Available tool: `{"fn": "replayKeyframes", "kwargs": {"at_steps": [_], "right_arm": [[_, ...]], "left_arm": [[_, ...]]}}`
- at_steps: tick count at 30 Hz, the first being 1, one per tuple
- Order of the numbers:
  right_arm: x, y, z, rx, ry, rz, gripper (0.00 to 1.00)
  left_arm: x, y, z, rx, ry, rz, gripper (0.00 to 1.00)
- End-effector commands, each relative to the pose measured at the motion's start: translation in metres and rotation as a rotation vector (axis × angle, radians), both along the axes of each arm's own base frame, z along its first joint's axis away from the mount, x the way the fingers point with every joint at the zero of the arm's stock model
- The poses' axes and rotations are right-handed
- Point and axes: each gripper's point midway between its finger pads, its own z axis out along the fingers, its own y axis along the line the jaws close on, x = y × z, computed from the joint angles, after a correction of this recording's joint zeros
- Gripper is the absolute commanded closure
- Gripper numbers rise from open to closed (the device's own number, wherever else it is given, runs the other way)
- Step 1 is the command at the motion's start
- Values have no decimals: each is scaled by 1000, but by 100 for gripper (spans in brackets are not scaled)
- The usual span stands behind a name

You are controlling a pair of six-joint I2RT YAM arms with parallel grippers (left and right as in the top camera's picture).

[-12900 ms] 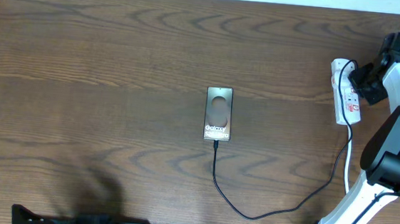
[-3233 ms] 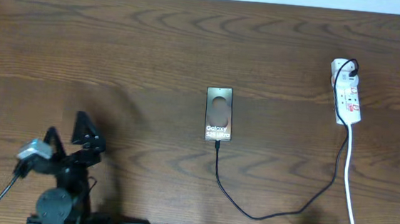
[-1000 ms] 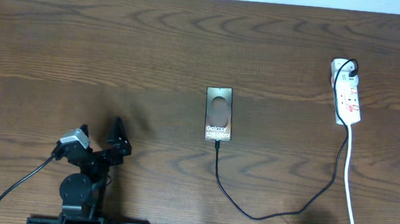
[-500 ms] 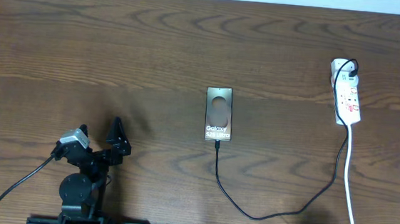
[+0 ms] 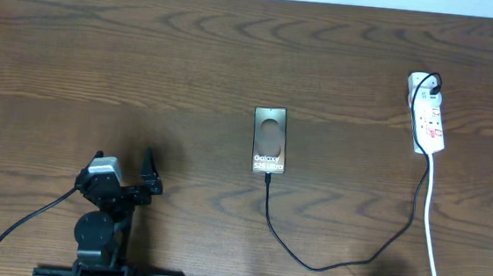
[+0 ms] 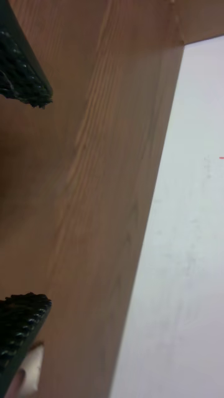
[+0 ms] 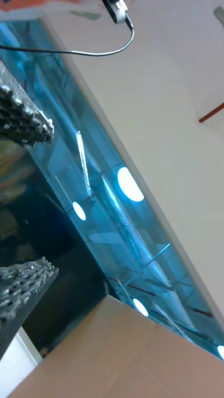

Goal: Plug charger to phone and switch on socket

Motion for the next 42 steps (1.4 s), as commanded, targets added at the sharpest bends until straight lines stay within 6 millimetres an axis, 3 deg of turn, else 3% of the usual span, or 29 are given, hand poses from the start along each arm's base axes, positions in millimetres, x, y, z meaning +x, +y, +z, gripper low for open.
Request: {"fn": "replayKeyframes", "kwargs": {"at_steps": [1,8,20,25,29,32,33,34,38,42], "right_arm": [[2,2,-2,13,-5,53,39],[-8,3,-10,5,-29,55,33],[2,6,-14,-2,-1,66,31],[5,11,-14,-26,5,88,32],[7,20,-11,-66,-3,123,29],[7,35,-4,-132,-33,177,17],[9,38,-2,-145,-39,187,5],[11,38,-2,-145,-39,188,1],[48,39,3,-146,-47,175,1],[134,34,-18,-116,16,152,1]], "left_arm": [[0,-1,-31,104,111,-26,2],[0,0,-39,121,147,-31,2],[0,-1,-39,121,149,-31,2],[-1,-1,-7,125,7,-23,2],[-1,0,-11,125,21,-21,2],[-1,-1,-11,125,21,-23,2],[-1,0,-11,125,21,-23,2],[-1,0,-11,125,21,-23,2],[-1,0,-11,125,24,-23,2],[-1,-1,-11,125,24,-24,2]]}}
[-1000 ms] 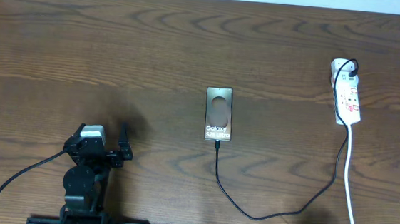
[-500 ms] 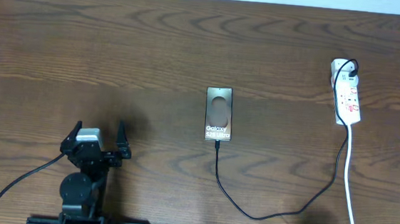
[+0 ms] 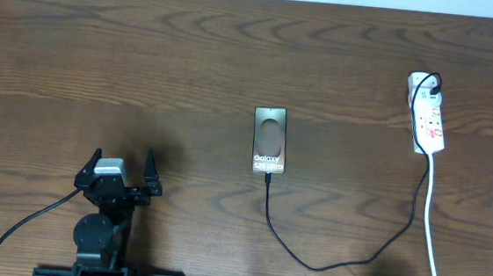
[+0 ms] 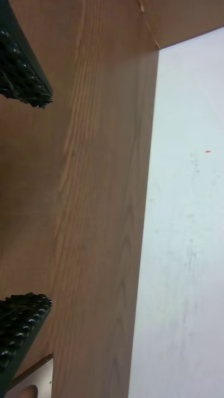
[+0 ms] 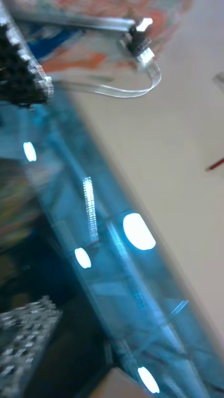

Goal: Plug charger to phone and switch on socket

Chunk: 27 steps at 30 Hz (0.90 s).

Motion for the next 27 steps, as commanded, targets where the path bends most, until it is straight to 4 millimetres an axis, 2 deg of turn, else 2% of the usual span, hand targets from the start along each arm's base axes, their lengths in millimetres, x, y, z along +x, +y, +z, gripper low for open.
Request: {"fn": "replayKeyframes", "kwargs": {"at_steps": [1,2,4,6,7,8,11,12,14,19,21,23,27], "right_arm": [[81,-4,-36,17,137,-21,1],[106,-4,-51,17,188,-21,1],[141,-4,-79,18,277,-22,1],[188,-6,-125,22,413,-30,1],[201,-8,-142,30,465,-42,1],[217,-9,-168,31,551,-45,1],[245,-14,-234,58,772,-62,1],[247,-18,-240,85,782,-74,1],[258,-25,-267,162,834,-86,1],[272,-34,-307,185,909,-142,1],[280,-38,-328,142,945,-189,1],[285,-35,-335,86,953,-198,1],[295,-21,-333,-134,906,-213,1]], "left_arm": [[0,1,-18,16,46,4,2],[0,1,-17,16,46,4,2],[0,1,-17,16,46,4,2],[0,1,-17,16,46,4,2],[0,1,-18,16,46,4,2],[0,1,-18,16,46,4,2],[0,1,-18,16,46,4,2],[0,1,-18,16,46,4,2],[0,1,-17,16,46,4,2],[0,1,-17,16,46,4,2],[0,1,-17,16,46,4,2],[0,1,-18,16,46,4,2],[0,1,-18,16,46,4,2]]}}
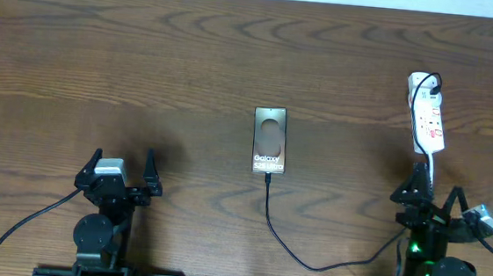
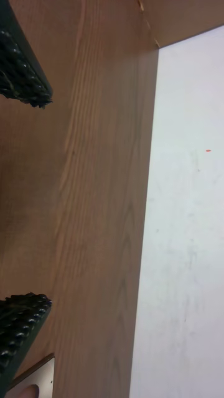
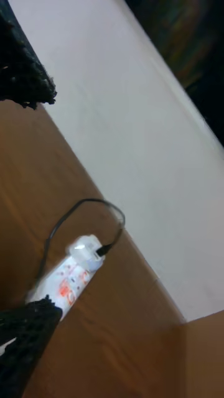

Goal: Plug charger to phone and switch on socket

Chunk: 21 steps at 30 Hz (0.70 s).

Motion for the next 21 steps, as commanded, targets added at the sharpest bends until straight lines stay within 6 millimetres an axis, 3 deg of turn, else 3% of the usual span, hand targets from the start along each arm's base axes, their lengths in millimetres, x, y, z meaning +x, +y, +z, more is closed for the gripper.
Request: {"fn": "replayKeyframes", "kwargs": {"at_steps": [1,4,12,19,21], "right_arm": [[6,12,3,-230,-15,66,1],[10,16,-3,-284,-21,82,1],[19,18,-42,-289,34,104,1],[22,39,-58,-539,89,232,1],[21,38,-72,-586,148,247,1]], "left_arm": [[0,2,-17,14,45,7,2],[0,2,-17,14,45,7,2],[0,2,-17,14,45,7,2],[0,2,-17,14,45,7,2],[0,2,-17,14,45,7,2]]}}
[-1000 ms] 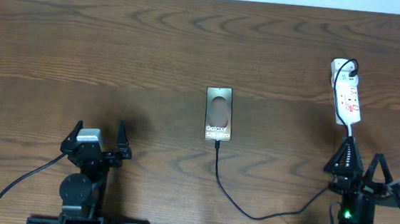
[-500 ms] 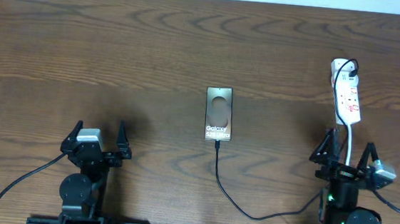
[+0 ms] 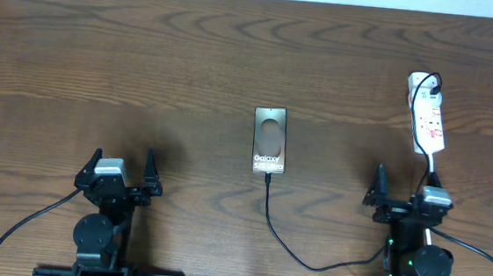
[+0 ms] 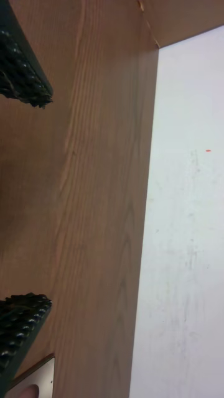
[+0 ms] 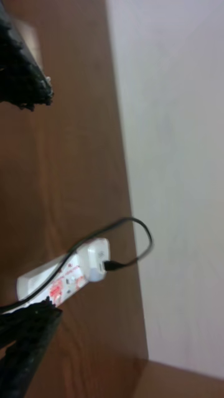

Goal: Plug charger to phone and switch on socket

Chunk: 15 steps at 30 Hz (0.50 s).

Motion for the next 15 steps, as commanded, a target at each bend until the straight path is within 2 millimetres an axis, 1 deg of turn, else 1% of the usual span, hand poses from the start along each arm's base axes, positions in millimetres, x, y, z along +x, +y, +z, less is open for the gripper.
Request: {"fn": "replayKeyframes", "kwargs": {"at_steps": [1,7,15], "right_arm": [[-1,5,-7,-131,31,42,1],[-1,-1,-7,-126,32,19,1],[-1,-1,-8,-104,32,17,1]], "left_arm": [[0,2,-17,14,45,7,2],[0,2,-17,14,45,7,2],[0,2,-17,14,45,7,2]]}}
